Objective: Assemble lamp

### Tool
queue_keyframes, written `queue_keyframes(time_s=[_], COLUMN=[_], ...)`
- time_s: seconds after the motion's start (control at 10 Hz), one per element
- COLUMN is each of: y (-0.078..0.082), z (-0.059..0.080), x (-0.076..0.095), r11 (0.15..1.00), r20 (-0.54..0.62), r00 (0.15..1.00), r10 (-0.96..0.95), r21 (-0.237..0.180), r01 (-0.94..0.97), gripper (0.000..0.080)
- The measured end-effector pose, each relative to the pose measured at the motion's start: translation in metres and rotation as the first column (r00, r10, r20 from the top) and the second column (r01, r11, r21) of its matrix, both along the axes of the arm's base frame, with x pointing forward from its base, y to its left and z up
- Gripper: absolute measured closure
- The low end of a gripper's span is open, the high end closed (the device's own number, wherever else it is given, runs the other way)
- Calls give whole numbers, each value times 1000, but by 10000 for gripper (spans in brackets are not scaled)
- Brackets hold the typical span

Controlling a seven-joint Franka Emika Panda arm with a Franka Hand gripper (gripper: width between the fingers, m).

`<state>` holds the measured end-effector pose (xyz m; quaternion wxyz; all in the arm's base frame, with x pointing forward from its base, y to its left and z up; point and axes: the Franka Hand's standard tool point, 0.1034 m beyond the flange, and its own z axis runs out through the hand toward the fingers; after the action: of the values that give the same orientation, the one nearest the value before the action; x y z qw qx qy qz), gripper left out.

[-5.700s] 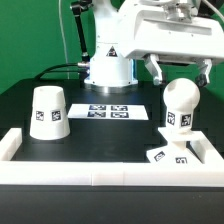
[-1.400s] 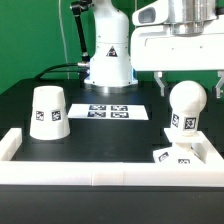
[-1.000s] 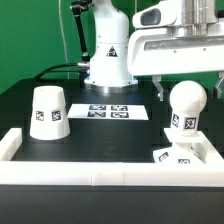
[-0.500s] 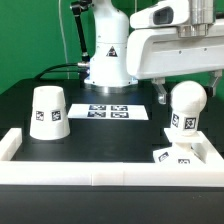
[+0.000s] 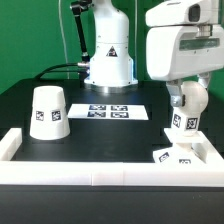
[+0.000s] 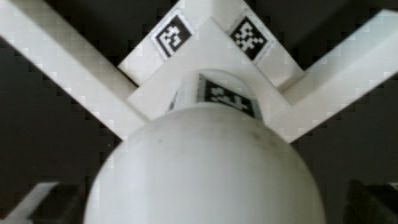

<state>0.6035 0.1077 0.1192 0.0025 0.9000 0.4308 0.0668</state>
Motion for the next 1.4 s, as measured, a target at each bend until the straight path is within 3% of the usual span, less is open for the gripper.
queue_keyframes(time_s=[0.5,0.7,0.8,0.9,1.4], y=[1,1,-1,-2,-3], z=[-3,-6,-7,-7,-7], x=[4,2,2,2,2], r11=[938,920,921,922,936], r20=[-1,-2,-4,-5,-3], r00=[942,926,926,928,941], r10=[336,378,377,373,338], r21=[-83,-106,-106,-106,-101], r01=[-335,-376,-375,-372,-336], gripper=[101,101,101,210,223])
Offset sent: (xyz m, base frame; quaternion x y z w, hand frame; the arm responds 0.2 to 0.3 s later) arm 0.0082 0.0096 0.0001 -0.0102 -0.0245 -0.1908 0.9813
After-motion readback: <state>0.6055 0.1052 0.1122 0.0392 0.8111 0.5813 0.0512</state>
